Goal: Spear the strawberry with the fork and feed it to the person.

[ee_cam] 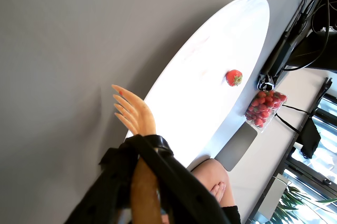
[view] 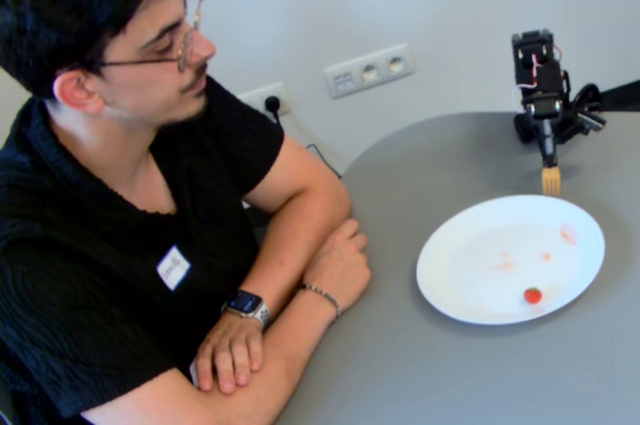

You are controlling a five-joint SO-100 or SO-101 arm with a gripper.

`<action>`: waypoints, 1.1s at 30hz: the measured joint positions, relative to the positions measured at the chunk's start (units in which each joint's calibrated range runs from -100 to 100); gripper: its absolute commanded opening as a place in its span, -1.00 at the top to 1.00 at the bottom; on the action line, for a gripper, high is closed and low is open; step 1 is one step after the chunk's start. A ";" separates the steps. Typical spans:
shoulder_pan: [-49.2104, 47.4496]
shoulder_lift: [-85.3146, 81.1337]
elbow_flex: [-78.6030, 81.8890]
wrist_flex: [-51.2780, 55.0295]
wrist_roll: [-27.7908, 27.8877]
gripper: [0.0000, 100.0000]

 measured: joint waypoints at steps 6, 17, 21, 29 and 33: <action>5.45 -0.17 1.63 2.15 -1.30 0.98; 5.03 -0.17 1.63 2.15 -1.30 0.98; 5.03 -0.17 1.63 2.15 -1.30 0.98; 4.95 1.10 -10.87 -7.12 -1.36 0.98; 4.95 8.01 -19.20 -10.47 -1.36 0.98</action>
